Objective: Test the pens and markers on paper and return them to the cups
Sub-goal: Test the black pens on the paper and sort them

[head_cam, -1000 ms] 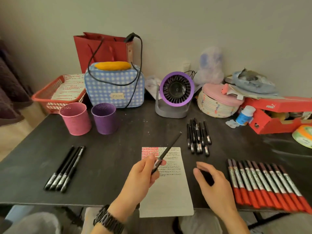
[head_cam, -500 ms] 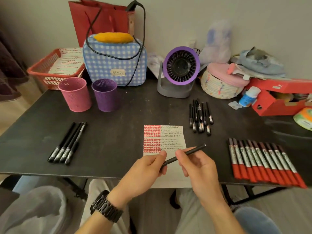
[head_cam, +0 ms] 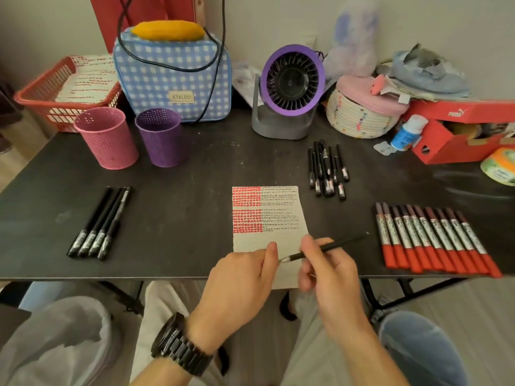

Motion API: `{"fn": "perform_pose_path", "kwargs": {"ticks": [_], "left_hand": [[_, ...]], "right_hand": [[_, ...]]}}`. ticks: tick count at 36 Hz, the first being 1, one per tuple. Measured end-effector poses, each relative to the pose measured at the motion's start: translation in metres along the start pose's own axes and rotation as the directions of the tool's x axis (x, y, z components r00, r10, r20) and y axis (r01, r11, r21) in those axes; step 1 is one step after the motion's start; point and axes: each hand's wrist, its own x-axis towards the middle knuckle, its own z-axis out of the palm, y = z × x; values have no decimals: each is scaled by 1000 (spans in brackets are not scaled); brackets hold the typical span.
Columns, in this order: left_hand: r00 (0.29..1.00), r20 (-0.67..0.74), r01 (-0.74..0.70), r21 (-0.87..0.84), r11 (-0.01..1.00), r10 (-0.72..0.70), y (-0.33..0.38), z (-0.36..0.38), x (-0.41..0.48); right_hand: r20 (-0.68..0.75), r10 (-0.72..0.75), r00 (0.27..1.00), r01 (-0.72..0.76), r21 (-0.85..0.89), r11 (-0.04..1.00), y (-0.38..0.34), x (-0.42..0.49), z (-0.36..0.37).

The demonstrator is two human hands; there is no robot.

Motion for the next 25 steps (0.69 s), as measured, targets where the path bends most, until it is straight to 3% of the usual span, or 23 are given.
{"fn": "perform_pose_path", "kwargs": {"ticks": [2,4,9,13,16,25], "left_hand": [[997,-68,43,-9,999,-44,-11,-8,-5],[985,-144,83,-67,994,-91,-23,-20,-9],[970,-220,40,-275,961,-103,-35,-33,5],[977,-207,28,-131,991,-55,-42,-29,28],[993,-116,-15,21,1000,17,-50,-23,39],[998,-15,-59,180,982,63,-56,-19,43]], "right_hand": [[-194,81,978,-46,180,983,-7,14,-22],[-259,66,964,-21,173,985,-13,26,-41],[-36,87,996,-83,82,993,-8,31,-25],[14,94,995,-95,73,993,-13,43,-8],[21,65,998,-65,7,998,-14,56,3],[-4,-85,996,80,-275,958,2,90,19]]}}
